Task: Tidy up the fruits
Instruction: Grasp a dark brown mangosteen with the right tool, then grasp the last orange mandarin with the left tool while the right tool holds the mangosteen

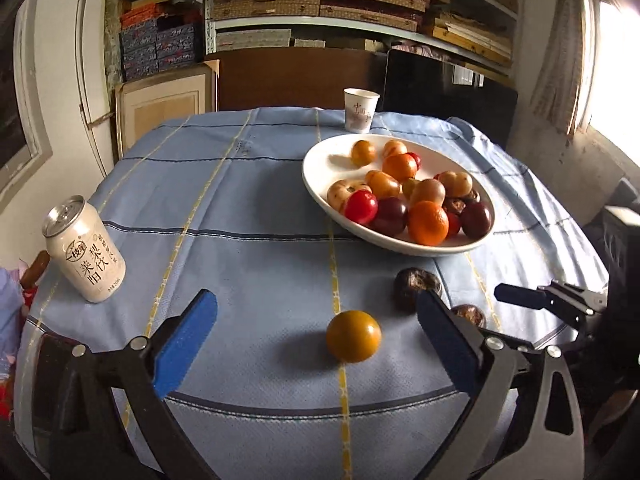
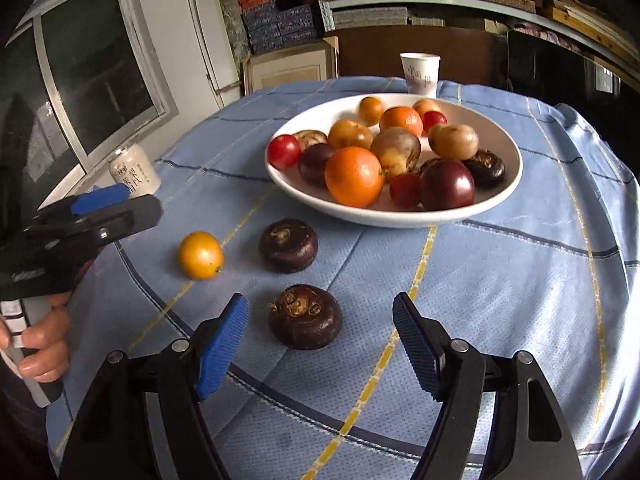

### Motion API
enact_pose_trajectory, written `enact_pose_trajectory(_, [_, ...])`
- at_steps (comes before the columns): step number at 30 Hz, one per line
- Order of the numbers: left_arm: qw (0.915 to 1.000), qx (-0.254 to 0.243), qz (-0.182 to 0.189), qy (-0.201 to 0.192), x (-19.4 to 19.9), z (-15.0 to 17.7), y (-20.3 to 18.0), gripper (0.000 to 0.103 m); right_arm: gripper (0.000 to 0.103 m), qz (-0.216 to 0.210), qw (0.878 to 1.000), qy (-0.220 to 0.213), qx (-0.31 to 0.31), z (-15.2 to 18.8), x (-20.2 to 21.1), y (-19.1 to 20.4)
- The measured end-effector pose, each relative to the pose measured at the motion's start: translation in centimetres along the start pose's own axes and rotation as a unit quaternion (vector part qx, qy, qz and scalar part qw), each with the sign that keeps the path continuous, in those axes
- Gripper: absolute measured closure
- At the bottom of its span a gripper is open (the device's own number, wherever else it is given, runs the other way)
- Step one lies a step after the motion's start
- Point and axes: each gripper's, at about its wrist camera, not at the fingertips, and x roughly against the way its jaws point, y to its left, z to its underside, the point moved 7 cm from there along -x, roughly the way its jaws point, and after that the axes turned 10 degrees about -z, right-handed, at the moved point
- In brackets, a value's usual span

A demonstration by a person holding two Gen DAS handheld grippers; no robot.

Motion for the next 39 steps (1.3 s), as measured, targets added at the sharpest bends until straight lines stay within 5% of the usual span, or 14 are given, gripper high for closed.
enact_pose_trajectory(12, [0.9991, 0.023, -0.011, 0.033, -1.2, 0.6, 1.2, 0.005, 0.029, 0.025, 0.999, 0.016, 0.042, 0.3, -0.6, 1.2])
enact_pose_trajectory(22, [0.9980, 0.042, -0.012, 0.047, -1.8, 0.8, 1.9, 0.005, 0.048, 0.024, 0.998, 0.031, 0.054, 0.6, -1.1, 1.6])
enact_pose_trajectory(31, [0.9981, 0.040, -0.013, 0.046, -1.8, 0.9, 1.9, 0.005, 0.054, 0.022, 0.997, 0.041, 0.057, 0.8, -1.6, 1.8])
enact_pose_trajectory(39, [0.9987, 0.003, -0.020, 0.047, -2.1, 1.4, 0.7, 0.005, 0.060, 0.014, 1.000, -0.022, 0.004, -0.5, 1.1, 0.0])
